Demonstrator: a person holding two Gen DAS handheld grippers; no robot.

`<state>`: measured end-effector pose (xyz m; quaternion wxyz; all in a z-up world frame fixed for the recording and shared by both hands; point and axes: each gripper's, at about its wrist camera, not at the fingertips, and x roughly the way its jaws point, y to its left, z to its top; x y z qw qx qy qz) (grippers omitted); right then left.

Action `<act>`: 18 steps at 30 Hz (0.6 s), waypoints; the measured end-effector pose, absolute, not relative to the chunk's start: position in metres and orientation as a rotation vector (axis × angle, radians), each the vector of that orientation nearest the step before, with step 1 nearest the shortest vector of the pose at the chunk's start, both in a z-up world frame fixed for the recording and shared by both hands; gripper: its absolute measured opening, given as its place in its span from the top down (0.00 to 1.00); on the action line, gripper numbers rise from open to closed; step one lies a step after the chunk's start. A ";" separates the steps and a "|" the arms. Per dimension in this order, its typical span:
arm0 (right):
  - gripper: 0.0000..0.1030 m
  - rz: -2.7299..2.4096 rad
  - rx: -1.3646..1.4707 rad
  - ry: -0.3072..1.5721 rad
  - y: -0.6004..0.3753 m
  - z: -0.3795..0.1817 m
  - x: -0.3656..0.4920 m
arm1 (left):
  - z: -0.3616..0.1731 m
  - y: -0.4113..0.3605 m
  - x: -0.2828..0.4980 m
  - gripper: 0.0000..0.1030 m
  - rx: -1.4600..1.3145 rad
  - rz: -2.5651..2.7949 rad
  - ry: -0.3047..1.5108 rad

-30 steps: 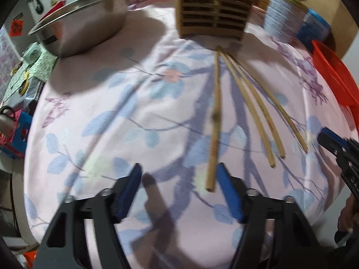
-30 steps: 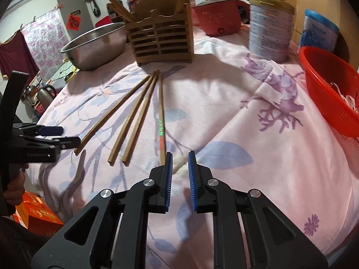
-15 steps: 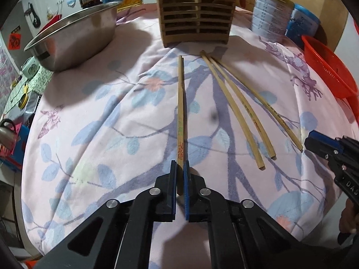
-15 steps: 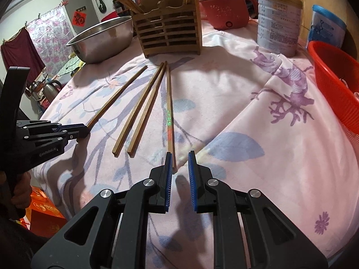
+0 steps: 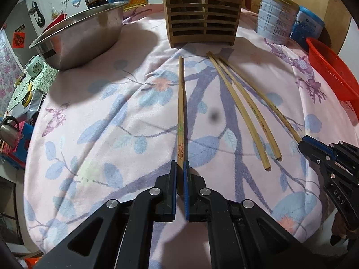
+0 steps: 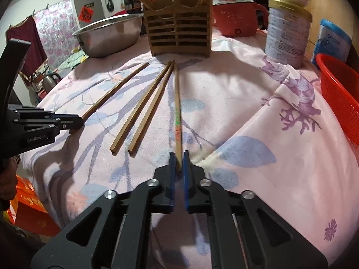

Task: Organize utensils
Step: 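Carry the left tool's chopstick into the wooden holder and release while the right tool does likewise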

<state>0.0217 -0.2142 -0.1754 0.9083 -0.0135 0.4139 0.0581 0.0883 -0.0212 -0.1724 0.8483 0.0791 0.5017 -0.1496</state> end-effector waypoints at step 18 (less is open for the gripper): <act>0.94 0.104 0.036 0.447 -0.222 -0.015 0.042 | -0.016 0.022 0.115 0.94 0.045 -0.337 0.837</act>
